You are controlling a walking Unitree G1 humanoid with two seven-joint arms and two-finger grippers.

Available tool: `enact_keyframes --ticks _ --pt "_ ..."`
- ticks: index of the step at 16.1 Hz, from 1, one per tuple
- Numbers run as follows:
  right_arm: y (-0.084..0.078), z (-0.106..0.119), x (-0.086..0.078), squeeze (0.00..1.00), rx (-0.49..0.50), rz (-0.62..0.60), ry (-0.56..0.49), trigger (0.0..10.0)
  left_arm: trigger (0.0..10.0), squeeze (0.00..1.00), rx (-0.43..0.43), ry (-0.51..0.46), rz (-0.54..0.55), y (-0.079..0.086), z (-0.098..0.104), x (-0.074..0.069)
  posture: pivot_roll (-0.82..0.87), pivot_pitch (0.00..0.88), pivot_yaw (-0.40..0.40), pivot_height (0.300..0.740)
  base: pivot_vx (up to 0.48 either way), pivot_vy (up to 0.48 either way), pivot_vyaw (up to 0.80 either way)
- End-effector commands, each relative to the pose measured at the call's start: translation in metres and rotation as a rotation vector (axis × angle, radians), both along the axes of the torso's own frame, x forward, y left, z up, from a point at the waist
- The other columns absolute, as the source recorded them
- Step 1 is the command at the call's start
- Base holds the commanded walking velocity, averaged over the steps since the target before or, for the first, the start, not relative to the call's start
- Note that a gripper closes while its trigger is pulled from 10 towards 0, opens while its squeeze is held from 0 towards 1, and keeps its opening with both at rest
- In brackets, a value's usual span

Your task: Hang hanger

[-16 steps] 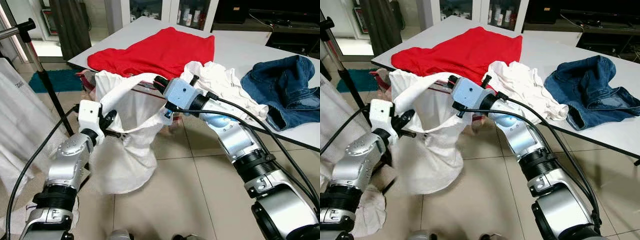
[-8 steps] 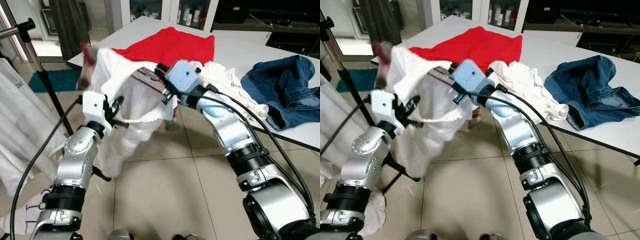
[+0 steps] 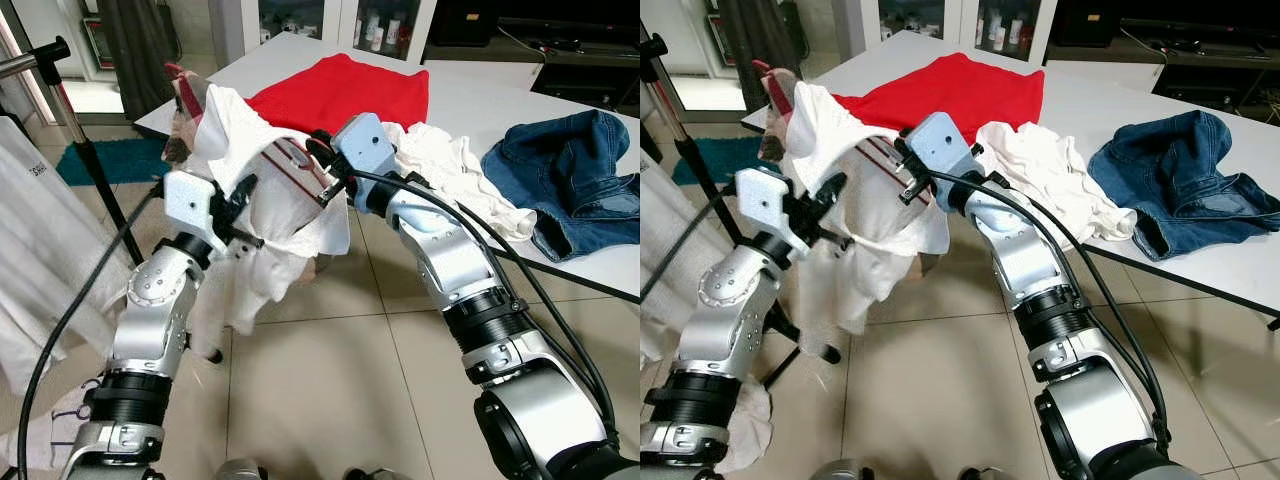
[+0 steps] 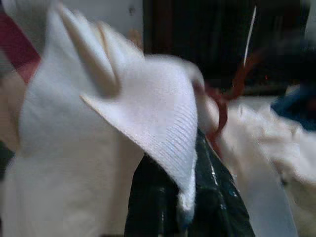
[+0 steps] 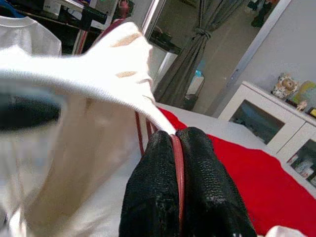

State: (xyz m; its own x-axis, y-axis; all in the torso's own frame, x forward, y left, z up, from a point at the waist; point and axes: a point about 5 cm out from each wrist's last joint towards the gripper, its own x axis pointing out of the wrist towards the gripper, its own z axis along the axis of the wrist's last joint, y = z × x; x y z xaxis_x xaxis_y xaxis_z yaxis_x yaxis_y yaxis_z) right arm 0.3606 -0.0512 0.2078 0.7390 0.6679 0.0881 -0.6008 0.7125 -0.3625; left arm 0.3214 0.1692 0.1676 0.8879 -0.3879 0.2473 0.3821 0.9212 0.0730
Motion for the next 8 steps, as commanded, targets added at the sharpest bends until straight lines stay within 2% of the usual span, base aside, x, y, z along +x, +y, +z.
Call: enact_keyframes --ticks 1,2,3,6,7,8 --pt "-0.007 0.006 0.002 0.04 0.051 -0.033 0.007 0.0 10.0 0.00 -0.036 -0.115 -0.022 0.002 0.021 -0.004 0.08 0.000 -0.061 0.740 0.000 0.000 0.00" --pt "-0.010 0.005 0.004 0.04 0.059 -0.046 0.023 0.0 10.0 0.51 0.032 -0.172 -0.004 0.006 0.027 -0.006 0.08 0.000 -0.061 0.740 0.000 0.000 0.00" --pt "-0.011 0.005 0.004 0.04 0.055 -0.049 0.025 0.0 10.0 1.00 0.081 -0.176 0.009 0.010 0.027 -0.006 0.08 0.000 -0.061 0.740 0.000 0.000 0.00" --pt "-0.011 0.005 0.003 0.04 0.069 -0.049 0.044 0.0 10.0 1.00 0.151 -0.167 0.057 0.021 0.026 -0.005 0.08 0.000 -0.059 0.740 0.000 0.000 0.00" --pt "-0.012 0.003 0.004 0.05 0.058 -0.057 0.060 0.0 10.0 0.86 0.154 -0.243 0.175 0.031 0.038 -0.003 0.09 0.000 -0.060 0.740 0.000 0.000 0.00" --pt "-0.013 -0.003 0.004 0.04 0.027 -0.057 0.081 0.0 10.0 0.00 0.136 -0.310 0.264 0.041 0.049 -0.003 0.09 0.000 -0.062 0.740 0.000 0.000 0.00"
